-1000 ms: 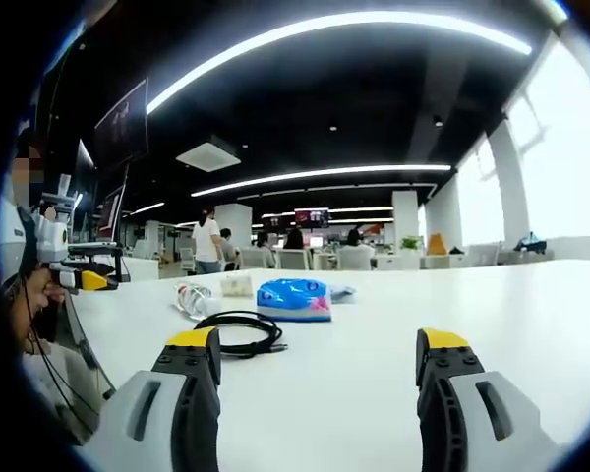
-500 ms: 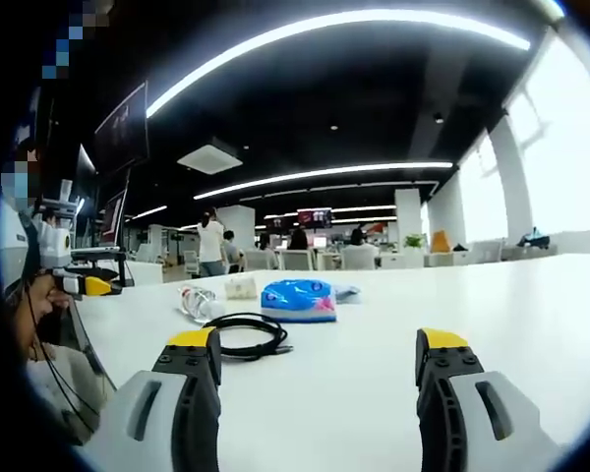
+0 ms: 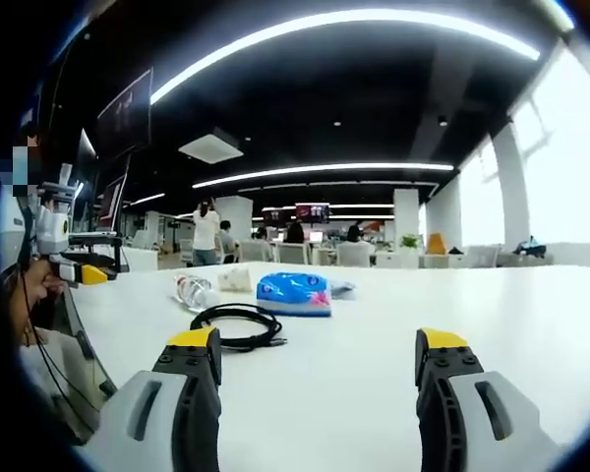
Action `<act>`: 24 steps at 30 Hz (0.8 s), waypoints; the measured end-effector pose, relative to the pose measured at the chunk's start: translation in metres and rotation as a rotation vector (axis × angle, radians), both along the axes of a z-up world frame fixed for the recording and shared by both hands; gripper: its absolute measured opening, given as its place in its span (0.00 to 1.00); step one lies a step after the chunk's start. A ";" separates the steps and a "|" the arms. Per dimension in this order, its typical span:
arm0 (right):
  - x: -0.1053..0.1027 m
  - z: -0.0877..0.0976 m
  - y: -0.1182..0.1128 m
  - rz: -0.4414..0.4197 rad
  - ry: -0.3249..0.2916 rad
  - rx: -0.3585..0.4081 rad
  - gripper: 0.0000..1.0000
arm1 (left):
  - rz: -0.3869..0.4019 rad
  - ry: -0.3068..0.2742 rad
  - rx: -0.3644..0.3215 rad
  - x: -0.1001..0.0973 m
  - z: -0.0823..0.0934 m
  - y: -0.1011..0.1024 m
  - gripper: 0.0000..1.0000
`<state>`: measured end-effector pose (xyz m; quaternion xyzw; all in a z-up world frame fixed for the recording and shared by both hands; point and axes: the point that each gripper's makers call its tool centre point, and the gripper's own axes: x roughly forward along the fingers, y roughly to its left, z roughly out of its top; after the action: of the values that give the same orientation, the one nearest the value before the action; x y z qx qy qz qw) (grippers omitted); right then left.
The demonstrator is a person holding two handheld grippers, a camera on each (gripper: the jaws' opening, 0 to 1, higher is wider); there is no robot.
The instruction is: Arrange the tabletop items into an orderly group along one side of the table until the central work area is clear of visible clutter.
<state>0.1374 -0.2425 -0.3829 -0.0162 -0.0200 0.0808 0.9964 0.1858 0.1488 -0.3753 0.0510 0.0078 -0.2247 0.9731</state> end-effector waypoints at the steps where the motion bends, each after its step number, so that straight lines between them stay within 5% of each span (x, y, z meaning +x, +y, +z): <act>1: 0.000 0.000 0.000 -0.001 -0.001 0.005 0.78 | -0.002 0.000 0.009 0.000 0.000 -0.001 0.86; 4: -0.001 0.002 0.001 0.020 -0.015 0.061 0.78 | -0.010 -0.007 0.038 0.002 0.003 -0.003 0.85; 15: -0.006 0.002 -0.008 -0.014 -0.018 0.034 0.78 | -0.021 -0.078 0.209 0.010 0.015 -0.018 0.84; 24: -0.010 0.000 -0.013 -0.026 -0.021 0.047 0.78 | -0.058 -0.105 0.265 0.011 0.019 -0.035 0.84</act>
<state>0.1275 -0.2559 -0.3825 0.0060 -0.0320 0.0671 0.9972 0.1964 0.1139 -0.3567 0.1910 -0.0151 -0.2468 0.9499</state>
